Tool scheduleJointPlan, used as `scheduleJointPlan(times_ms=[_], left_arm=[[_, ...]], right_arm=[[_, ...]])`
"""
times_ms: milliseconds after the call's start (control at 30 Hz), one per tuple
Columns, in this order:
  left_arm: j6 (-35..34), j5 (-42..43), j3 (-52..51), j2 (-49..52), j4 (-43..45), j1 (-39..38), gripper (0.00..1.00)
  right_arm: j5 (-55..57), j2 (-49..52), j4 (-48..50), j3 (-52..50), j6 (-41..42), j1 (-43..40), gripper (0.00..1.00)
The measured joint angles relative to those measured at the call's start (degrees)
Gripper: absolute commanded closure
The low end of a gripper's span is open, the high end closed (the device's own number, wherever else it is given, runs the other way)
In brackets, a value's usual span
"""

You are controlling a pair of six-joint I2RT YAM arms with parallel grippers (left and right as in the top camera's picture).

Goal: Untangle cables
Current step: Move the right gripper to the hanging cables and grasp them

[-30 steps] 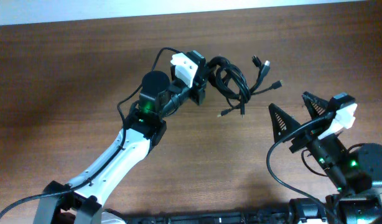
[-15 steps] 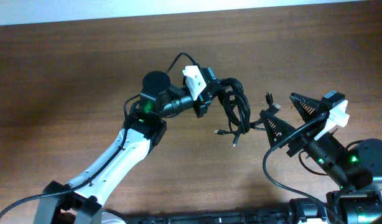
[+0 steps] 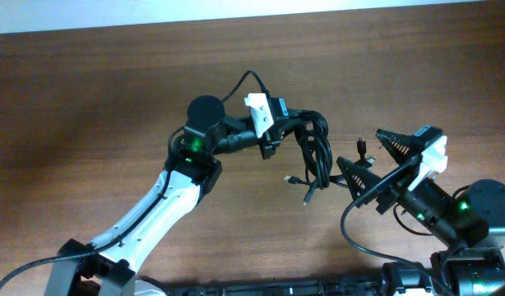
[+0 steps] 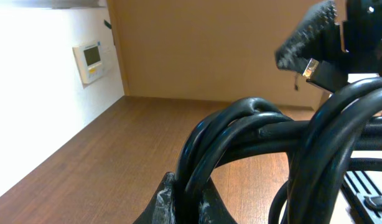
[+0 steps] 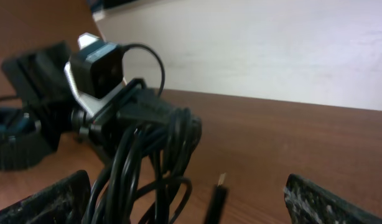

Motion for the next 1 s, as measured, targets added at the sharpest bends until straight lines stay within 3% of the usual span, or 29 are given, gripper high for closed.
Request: scheduleJointPlan(times_ms=[400,767,1000], left_arm=[[-1.2,-3.5,0.0,0.0,2.5,-2.3,1.0],[-1.2,-4.5,0.0,0.0,0.7,-2.2,1.0],[-1.2,0.7,0.0,0.0,3.6,-0.5,1.0]], right_arm=[[-4.5,6.0,-0.4,0.0,-4.8,0.0,0.02],[0.2,7.9,-2.1,0.2,-2.3,0.0,0.02],[5.0,8.0,-4.3,0.3,-1.2,0.0,0.01]])
